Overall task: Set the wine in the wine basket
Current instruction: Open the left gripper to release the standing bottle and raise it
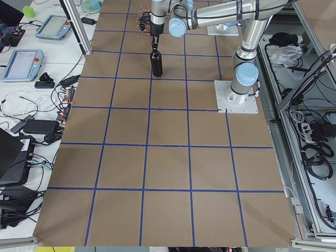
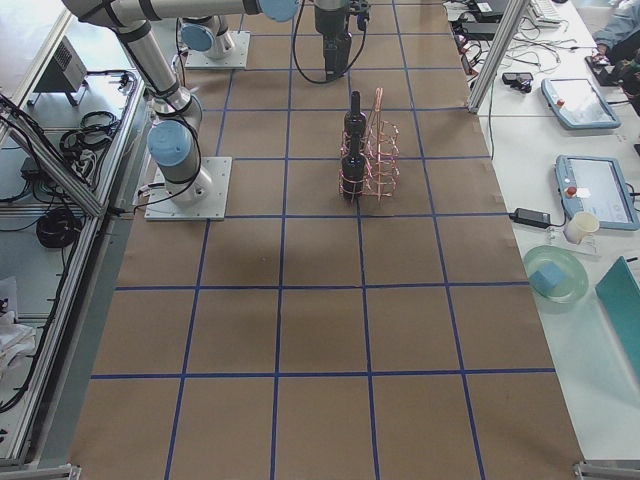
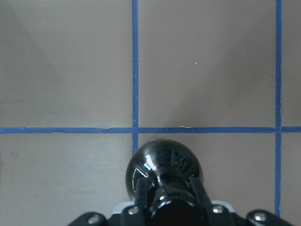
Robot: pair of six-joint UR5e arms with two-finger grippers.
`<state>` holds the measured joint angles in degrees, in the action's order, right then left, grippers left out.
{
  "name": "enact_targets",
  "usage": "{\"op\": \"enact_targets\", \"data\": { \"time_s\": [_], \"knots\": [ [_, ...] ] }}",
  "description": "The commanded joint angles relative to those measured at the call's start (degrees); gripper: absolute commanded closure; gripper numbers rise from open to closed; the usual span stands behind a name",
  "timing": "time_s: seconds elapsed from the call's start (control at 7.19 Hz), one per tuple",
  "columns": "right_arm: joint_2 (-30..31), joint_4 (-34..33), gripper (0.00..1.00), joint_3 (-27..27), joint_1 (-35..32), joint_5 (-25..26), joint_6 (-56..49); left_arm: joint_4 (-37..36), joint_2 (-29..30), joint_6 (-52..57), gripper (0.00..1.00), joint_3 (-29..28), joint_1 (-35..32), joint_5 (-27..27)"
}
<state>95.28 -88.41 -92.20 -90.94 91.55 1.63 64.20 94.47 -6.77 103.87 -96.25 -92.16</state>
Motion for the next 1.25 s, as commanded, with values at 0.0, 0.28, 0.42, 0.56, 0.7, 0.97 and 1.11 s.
{"op": "enact_targets", "data": {
  "time_s": [0.0,0.28,0.42,0.56,0.7,0.97,1.11],
  "knots": [
    [0.00,-0.44,0.00,0.00,-0.11,-0.14,-0.22,0.22,0.19,0.00,0.59,0.01,-0.08,0.14],
    [0.00,-0.44,0.00,0.00,-0.11,-0.05,0.04,0.92,0.10,-0.61,0.00,-0.16,-0.08,0.23],
    [0.09,-0.62,0.00,0.00,-0.20,-0.66,0.39,3.71,-1.03,-0.62,0.00,-1.38,0.01,0.23],
    [0.09,-0.71,0.00,0.00,-0.46,-0.93,2.66,7.91,-1.74,-0.62,0.00,-4.87,0.01,0.31],
    [-0.35,-0.27,0.00,0.17,-0.99,-1.19,9.29,14.22,-1.83,-0.62,0.00,-10.30,0.27,0.31],
    [-1.84,-2.71,0.00,0.79,-5.19,-2.61,13.56,21.39,-1.84,-0.09,0.00,-19.55,3.94,1.97],
    [-2.72,-3.60,0.00,1.49,-7.65,-2.43,14.19,21.32,-1.84,0.35,0.00,-20.11,9.10,5.29]
  ]
}}
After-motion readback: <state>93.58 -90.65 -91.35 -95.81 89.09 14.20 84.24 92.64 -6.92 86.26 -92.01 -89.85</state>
